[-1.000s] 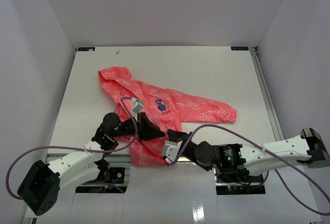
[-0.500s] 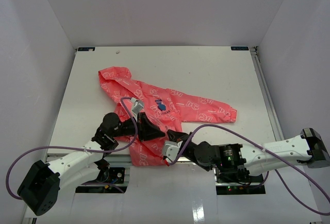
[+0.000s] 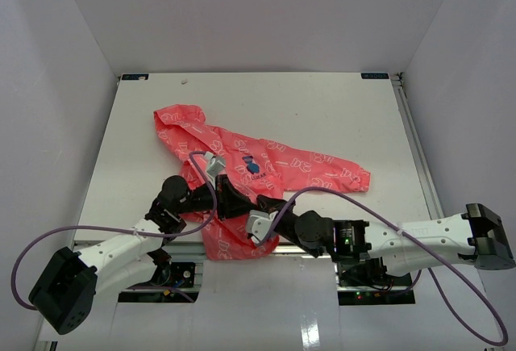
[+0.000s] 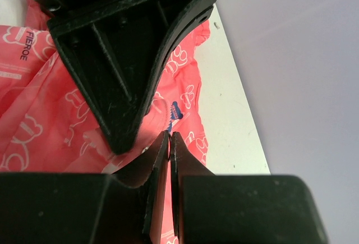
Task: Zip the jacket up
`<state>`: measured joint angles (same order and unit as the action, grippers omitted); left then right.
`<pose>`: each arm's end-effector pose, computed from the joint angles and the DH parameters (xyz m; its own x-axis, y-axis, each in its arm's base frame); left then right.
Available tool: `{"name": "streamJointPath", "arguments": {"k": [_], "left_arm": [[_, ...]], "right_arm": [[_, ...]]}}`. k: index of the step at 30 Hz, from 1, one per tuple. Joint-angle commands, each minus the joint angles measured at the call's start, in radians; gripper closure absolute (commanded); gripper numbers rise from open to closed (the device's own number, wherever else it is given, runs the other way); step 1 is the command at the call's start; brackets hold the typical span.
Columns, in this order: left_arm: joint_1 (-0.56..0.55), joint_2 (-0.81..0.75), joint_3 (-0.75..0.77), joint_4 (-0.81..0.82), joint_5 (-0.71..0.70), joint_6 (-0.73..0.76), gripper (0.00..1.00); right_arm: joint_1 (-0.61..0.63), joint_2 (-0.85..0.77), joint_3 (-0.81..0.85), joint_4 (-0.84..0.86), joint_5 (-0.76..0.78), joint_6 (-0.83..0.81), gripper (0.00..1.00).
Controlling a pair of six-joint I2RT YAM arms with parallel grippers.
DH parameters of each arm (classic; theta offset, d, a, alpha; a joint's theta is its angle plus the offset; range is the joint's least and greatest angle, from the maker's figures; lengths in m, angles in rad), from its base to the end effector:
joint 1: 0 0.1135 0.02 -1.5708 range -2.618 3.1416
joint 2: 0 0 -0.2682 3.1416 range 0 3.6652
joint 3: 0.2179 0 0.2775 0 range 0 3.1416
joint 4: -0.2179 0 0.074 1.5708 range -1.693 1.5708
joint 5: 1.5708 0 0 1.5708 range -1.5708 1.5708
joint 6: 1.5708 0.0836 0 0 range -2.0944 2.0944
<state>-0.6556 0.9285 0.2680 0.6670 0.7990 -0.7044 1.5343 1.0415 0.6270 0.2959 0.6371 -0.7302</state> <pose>0.1556 -0.1953 0.2103 -0.6393 -0.0781 -0.7650 0.7602 0.0858 -0.6440 0.0605 0.2949 0.2741 0.5182 -0.5014 -0.6929 -0.5853 0.3828 -0.7148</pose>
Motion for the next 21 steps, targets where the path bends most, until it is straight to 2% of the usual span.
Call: {"name": "streamJointPath", "arguments": {"k": [1,13,21], "left_arm": [[-0.014,0.027,-0.010,0.003,0.075,-0.017,1.00],[-0.027,0.056,0.014,-0.035,0.068,-0.020,1.00],[-0.030,-0.002,0.021,-0.149,0.005,0.015,1.00]], "right_arm": [[-0.056,-0.004,0.039,0.170,-0.008,-0.061,0.92],[-0.200,0.063,0.108,0.230,-0.138,-0.069,0.92],[-0.401,0.236,0.235,0.230,-0.348,0.042,0.92]]}}
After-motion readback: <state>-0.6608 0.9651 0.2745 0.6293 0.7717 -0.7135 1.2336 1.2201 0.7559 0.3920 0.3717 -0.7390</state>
